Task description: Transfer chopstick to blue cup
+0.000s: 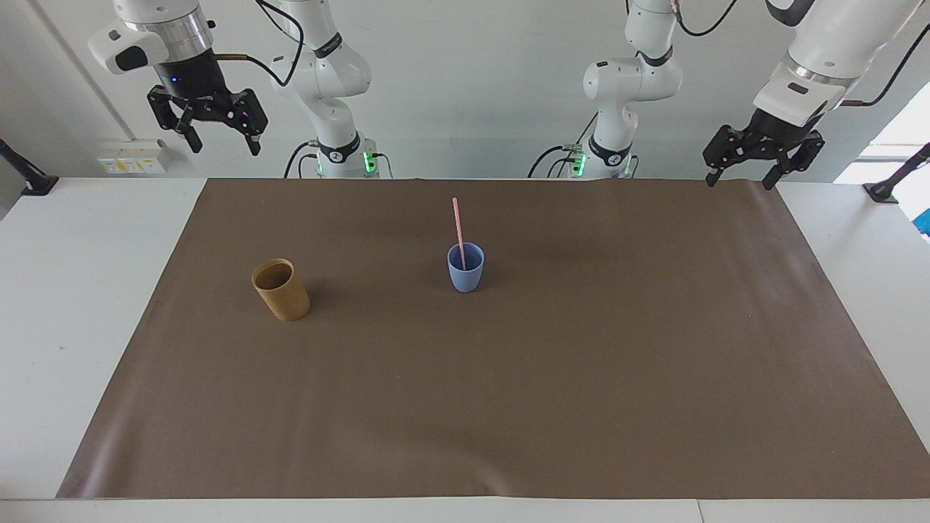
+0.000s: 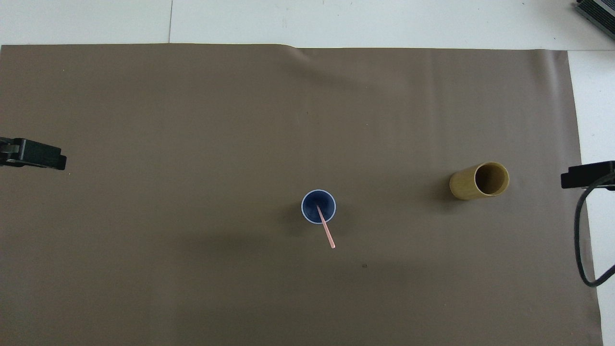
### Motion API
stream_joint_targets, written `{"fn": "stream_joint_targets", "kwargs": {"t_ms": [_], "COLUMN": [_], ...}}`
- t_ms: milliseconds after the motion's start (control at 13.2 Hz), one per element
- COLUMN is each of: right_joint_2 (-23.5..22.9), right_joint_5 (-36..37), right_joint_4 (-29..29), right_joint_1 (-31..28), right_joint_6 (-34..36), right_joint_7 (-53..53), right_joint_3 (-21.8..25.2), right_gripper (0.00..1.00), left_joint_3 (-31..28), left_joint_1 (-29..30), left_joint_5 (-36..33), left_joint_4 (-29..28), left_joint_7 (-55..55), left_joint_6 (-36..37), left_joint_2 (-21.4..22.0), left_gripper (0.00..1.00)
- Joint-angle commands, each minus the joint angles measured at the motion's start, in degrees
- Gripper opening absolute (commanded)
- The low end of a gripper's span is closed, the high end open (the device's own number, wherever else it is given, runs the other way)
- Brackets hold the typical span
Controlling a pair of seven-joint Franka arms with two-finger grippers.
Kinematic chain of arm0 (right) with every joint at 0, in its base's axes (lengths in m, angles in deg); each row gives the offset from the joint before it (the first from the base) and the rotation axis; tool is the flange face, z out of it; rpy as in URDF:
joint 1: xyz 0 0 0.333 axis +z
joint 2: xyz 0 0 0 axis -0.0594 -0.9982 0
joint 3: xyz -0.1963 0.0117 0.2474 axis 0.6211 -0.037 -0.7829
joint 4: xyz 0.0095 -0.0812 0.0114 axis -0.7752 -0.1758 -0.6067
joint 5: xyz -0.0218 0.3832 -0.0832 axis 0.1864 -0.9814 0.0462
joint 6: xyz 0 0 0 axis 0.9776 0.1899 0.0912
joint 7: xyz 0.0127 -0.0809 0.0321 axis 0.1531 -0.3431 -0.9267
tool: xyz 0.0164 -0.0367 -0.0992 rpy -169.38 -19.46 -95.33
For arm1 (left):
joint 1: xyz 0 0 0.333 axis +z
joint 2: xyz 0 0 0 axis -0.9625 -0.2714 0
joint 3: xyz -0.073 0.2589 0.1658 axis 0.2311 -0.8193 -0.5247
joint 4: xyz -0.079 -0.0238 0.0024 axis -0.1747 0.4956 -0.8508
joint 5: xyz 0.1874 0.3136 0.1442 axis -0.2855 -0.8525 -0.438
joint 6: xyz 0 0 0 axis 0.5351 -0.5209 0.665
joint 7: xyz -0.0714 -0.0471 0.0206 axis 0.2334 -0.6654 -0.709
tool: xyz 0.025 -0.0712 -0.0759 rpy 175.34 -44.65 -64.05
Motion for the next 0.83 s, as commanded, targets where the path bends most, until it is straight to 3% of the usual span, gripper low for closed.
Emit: {"fn": "stream_joint_targets", "kwargs": {"t_ms": [0, 755], "right_joint_2": [0.99, 0.90], "right_joint_5": [0.41, -0.03], "right_joint_4": [-1.42, -0.98], "right_joint_1": [-0.11, -0.11], "right_joint_6": [0.54, 1.25], "right_joint_7": [-1.77, -3.00], "right_joint_3": [-0.10, -0.19], "right_gripper": [1.00, 1.00], "left_joint_3": [0.46, 0.55], "left_joint_1": [0.69, 0.69], "left_joint_5": [-0.57, -0.57], "left_joint_4": [1.05, 1.05], "left_joint_7": [0.51, 0.34], "left_joint_6": [1.44, 1.44], "left_joint_2": [-0.02, -0.02], "left_gripper": [1.00, 1.00]}}
